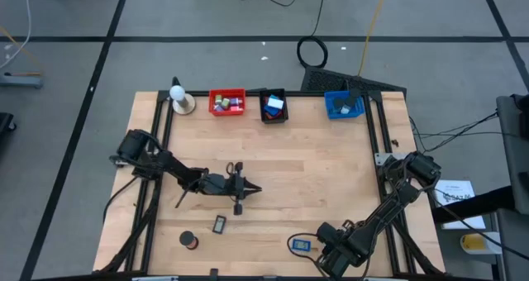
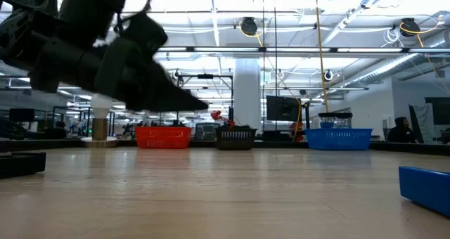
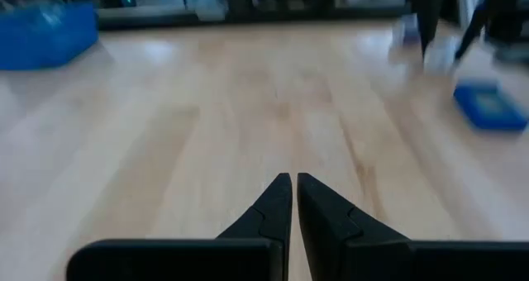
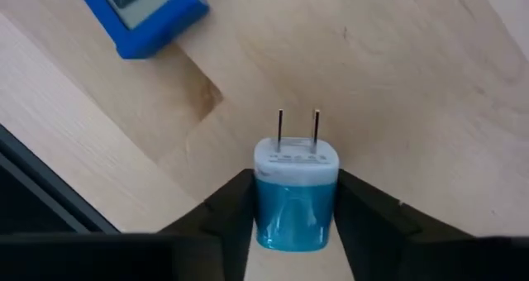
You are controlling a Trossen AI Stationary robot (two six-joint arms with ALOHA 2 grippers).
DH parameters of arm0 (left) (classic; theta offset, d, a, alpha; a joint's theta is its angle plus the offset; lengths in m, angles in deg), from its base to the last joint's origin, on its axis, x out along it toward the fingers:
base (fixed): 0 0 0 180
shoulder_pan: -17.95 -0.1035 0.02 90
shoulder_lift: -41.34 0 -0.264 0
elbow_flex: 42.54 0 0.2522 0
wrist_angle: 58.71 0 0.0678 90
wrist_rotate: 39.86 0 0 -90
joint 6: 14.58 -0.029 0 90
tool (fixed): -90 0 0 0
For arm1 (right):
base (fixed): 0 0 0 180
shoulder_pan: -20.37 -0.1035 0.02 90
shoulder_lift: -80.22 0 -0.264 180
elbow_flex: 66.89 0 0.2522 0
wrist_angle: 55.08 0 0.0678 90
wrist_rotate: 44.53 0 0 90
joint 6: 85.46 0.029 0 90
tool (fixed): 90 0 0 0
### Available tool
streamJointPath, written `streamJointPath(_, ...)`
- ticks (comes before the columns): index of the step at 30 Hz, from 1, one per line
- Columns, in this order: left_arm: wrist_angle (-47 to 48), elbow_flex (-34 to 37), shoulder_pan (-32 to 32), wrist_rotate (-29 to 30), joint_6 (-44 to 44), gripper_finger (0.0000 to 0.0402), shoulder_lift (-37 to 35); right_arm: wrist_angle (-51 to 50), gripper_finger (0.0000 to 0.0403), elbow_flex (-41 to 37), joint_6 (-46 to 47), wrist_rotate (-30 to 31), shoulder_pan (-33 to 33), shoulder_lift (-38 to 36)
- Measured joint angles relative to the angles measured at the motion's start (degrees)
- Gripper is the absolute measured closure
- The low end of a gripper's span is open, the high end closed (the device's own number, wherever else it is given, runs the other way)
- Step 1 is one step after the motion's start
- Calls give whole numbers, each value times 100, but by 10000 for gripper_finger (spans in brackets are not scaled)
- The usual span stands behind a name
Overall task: Pick & Place Office items
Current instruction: Put the blue charger adapter into the red bin
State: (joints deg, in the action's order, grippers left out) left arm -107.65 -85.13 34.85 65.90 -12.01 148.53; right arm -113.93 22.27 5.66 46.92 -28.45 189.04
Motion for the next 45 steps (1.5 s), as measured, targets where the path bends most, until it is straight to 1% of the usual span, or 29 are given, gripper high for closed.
streamJointPath(3, -52, 388, -40, 122, 15, 371, -523, -37, 281, 0, -222, 25, 93, -28)
streamJointPath(4, -25, 543, -48, 187, 13, 371, -736, -60, 281, 0, -336, 123, 125, -56)
streamJointPath(8, -113, 1296, -31, 551, 45, 371, -1604, -102, 281, 0, -910, 618, 379, -275)
streamJointPath(11, -166, 1800, -27, 744, 118, 371, -2034, -94, 277, 0, -1616, 1089, 708, -466)
streamJointPath(14, -237, 2112, -36, 1001, 207, 371, -2259, -9, 276, 0, -2630, 1670, 1172, -603)
streamJointPath(16, -231, 2194, -38, 1150, 214, 371, -2275, 216, 276, 0, -3438, 2101, 1543, -616)
streamJointPath(18, -218, 2233, -36, 1189, 222, 371, -2275, 806, 275, -65, -4384, 2451, 1931, -612)
streamJointPath(19, -219, 2227, -36, 1193, 223, 371, -2276, 1298, 275, -159, -4884, 2531, 2126, -598)
streamJointPath(21, -224, 2220, -36, 1193, 221, 371, -2276, 2553, 275, -459, -5918, 2440, 2518, -565)
streamJointPath(23, -231, 2218, -36, 1193, 210, 371, -2276, 3769, 274, -828, -6749, 1946, 2888, -549)
streamJointPath(25, -210, 2218, -38, 1195, 208, 371, -2276, 4660, 274, -1150, -7259, 1492, 3281, -549)
streamJointPath(26, -213, 2218, -36, 1193, 202, 371, -2276, 4952, 274, -1276, -7405, 1358, 3465, -549)
streamJointPath(29, -216, 2218, -37, 1195, 183, 371, -2276, 5527, 274, -1619, -7778, 1337, 3973, -548)
streamJointPath(31, -218, 2218, -36, 1200, 186, 371, -2276, 5879, 274, -1753, -7848, 1309, 4259, -514)
streamJointPath(32, -216, 2218, -36, 1205, 188, 371, -2276, 6038, 274, -1752, -7841, 1176, 4413, -404)
streamJointPath(34, -216, 2218, -36, 1214, 190, 371, -2276, 6009, 274, -1739, -7688, 883, 4629, -294)
streamJointPath(36, -218, 2216, -36, 1219, 205, 371, -2276, 5444, 274, -1664, -7441, 730, 4806, -291)
streamJointPath(40, -208, 2211, -45, 1259, 208, 371, -2274, 4455, 273, -1098, -6982, 751, 5044, -339)
streamJointPath(43, -209, 2211, -47, 1275, 218, 371, -2272, 4339, 273, -904, -6936, 718, 5160, -299)
streamJointPath(45, -192, 2210, -47, 1278, 230, 371, -2272, 4348, 273, -750, -6931, 579, 5242, -172)
